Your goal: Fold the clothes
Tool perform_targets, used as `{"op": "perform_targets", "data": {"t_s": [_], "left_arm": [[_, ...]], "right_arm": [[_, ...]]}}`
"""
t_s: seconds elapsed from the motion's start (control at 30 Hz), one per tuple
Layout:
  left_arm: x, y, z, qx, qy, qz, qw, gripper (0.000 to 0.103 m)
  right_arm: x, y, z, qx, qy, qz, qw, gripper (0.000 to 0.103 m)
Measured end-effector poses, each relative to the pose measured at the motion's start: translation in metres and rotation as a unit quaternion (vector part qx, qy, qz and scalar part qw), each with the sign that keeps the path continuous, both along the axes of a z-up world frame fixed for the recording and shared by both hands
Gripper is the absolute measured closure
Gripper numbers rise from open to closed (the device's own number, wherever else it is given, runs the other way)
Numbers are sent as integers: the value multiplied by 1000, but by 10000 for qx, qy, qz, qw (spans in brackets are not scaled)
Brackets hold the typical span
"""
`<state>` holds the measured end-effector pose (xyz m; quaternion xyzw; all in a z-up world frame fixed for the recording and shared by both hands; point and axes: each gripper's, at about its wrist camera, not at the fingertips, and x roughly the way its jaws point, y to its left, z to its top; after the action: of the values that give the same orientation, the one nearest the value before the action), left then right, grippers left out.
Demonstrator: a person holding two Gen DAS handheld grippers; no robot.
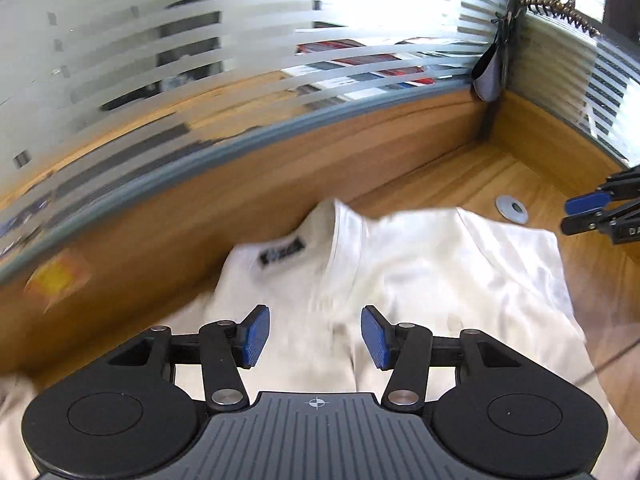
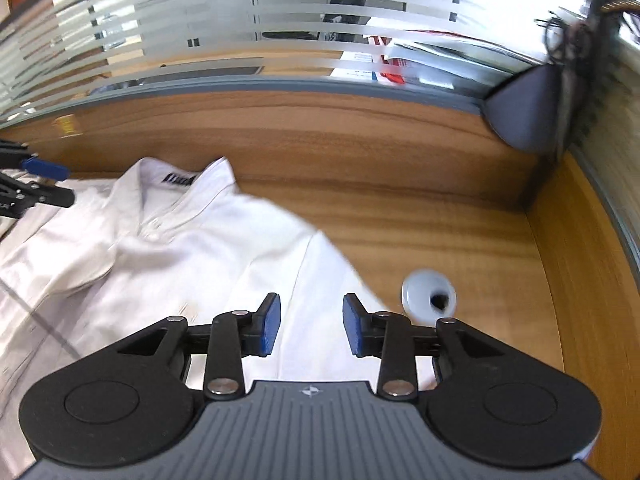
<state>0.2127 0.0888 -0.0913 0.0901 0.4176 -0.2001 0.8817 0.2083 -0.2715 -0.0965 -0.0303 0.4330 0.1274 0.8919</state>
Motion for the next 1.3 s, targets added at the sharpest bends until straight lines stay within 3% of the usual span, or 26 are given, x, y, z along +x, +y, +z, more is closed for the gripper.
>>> {"op": "perform_targets", "data": {"t_s": [0.33,0.53,0.77,0.93,1.13,1.17,1.23,1.3], "left_arm": [[-129,31,25,-254,76,823,9963,48],[-203,32,21,-395,75,806,9959,46],[-284,28,-5,-584,395,650,9954,46],[-329,21,-23,-660,619,648,9938,46],[-360,21,-30,-424,660,737,9942,46],[-363,24,-30,-389,654,797,9939,45],[-371,31,-30,-281,611,969,9930,45],[-378,39,-30,-179,575,1165,9914,45]], "right_arm": [[-127,5,21,302,40,302,9991,59],[-200,15,10,259,137,43,9996,59],[-282,20,-25,78,374,-451,9983,59],[-313,19,-60,-205,606,-607,9961,59],[-307,15,-94,-421,1048,-518,9923,59],[-306,15,-96,-395,1099,-510,9918,61],[-304,16,-97,-351,1154,-423,9918,86],[-304,18,-96,-393,1159,-331,9919,101]]}}
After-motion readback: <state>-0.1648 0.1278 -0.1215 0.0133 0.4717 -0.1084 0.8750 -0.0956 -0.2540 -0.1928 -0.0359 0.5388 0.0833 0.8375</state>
